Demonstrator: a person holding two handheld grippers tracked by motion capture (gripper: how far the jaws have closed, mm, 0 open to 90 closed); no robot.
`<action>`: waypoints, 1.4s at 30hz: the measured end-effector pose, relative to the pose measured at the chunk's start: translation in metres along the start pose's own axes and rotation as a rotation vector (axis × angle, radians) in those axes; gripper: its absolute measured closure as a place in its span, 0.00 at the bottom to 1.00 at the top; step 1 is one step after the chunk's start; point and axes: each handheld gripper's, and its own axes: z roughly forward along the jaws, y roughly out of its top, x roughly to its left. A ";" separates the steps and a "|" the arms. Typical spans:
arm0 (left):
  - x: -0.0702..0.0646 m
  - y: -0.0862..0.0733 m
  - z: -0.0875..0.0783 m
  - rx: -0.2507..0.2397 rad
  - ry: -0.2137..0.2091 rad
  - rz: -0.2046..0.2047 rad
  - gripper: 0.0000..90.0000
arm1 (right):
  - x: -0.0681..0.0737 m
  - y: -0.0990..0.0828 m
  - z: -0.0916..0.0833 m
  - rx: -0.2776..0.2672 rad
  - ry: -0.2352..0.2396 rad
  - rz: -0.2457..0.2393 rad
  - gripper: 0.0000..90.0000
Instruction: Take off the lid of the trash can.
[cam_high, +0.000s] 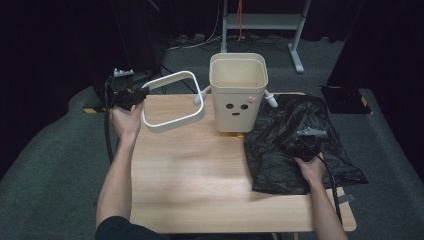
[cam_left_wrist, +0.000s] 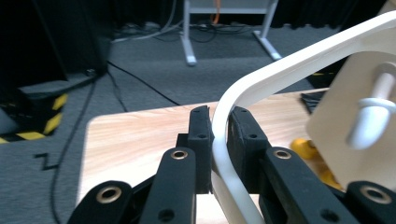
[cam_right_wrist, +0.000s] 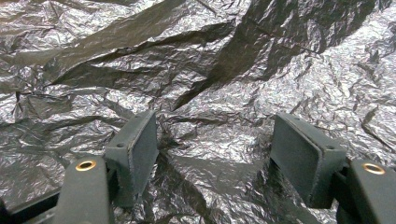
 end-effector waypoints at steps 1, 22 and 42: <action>0.000 -0.001 0.001 0.004 0.003 0.003 0.88 | 0.000 0.000 0.000 0.000 0.000 0.000 0.35; 0.007 -0.025 0.005 0.025 0.054 0.017 0.88 | 0.000 0.000 0.000 0.001 -0.004 0.001 0.35; 0.017 -0.046 0.008 0.036 0.083 -0.005 0.88 | 0.001 0.000 -0.001 0.002 -0.007 0.004 0.35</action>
